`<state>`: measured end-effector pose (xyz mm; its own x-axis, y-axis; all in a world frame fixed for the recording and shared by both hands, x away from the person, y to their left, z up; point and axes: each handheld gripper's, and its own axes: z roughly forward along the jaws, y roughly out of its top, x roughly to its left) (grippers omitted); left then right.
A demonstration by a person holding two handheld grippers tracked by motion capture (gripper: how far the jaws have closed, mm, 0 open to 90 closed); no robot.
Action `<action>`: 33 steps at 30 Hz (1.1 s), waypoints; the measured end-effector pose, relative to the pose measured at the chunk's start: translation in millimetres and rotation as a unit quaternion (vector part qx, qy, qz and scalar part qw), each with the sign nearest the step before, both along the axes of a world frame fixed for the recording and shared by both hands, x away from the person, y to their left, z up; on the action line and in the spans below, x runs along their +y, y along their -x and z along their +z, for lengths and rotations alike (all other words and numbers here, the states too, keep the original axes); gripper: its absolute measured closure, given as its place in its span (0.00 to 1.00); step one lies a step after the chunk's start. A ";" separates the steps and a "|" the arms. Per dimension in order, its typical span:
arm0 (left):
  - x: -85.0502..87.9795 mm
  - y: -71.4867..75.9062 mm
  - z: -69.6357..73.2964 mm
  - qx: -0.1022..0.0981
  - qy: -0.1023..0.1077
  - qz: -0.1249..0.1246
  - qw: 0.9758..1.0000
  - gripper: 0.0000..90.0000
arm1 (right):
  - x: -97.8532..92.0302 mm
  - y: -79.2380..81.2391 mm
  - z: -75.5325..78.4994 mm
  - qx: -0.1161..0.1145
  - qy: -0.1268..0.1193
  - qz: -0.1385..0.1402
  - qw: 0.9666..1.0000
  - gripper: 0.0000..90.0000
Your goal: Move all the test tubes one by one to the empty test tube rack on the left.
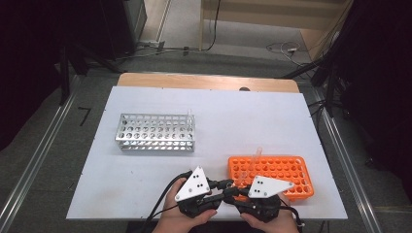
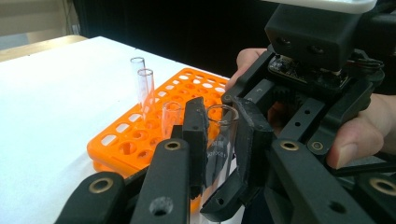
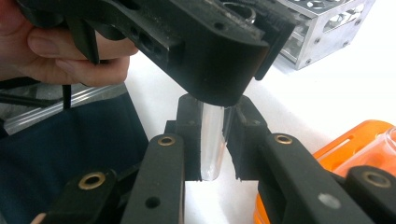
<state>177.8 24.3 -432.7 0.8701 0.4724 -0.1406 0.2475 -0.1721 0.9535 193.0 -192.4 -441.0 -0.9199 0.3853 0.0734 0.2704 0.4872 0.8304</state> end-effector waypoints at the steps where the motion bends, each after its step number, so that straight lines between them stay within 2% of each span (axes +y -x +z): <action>1: 0.0 -0.2 0.1 0.000 0.000 0.000 1.000 0.84 | -0.1 -0.2 -0.1 0.001 0.000 0.000 1.000 0.82; 6: 1.2 -2.4 1.6 0.003 0.007 0.004 1.000 0.84 | -2.6 -0.9 -0.1 -0.002 -0.009 -0.004 1.000 0.80; 14: 10.6 -9.0 5.1 0.004 0.013 0.022 1.000 0.84 | -13.6 -2.2 4.2 -0.014 -0.019 -0.012 1.000 0.54; 24: 29.3 -21.1 8.8 0.008 0.018 0.050 0.999 0.84 | -29.7 -6.2 11.7 -0.017 -0.042 -0.039 0.998 0.25; 27: 36.4 -25.3 10.3 0.013 0.028 0.056 0.998 0.84 | -34.9 -7.4 13.9 -0.024 -0.046 -0.052 0.997 0.19; 33: 48.0 -33.3 14.9 0.003 0.020 0.078 0.997 0.84 | -47.9 -9.8 17.4 -0.028 -0.055 -0.074 0.995 0.13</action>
<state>211.1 72.4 -417.8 0.7862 0.5952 -0.1660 0.2730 -0.0936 0.9574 202.8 -240.3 -423.5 -0.8576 0.5090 0.0735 0.2844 0.3504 0.8924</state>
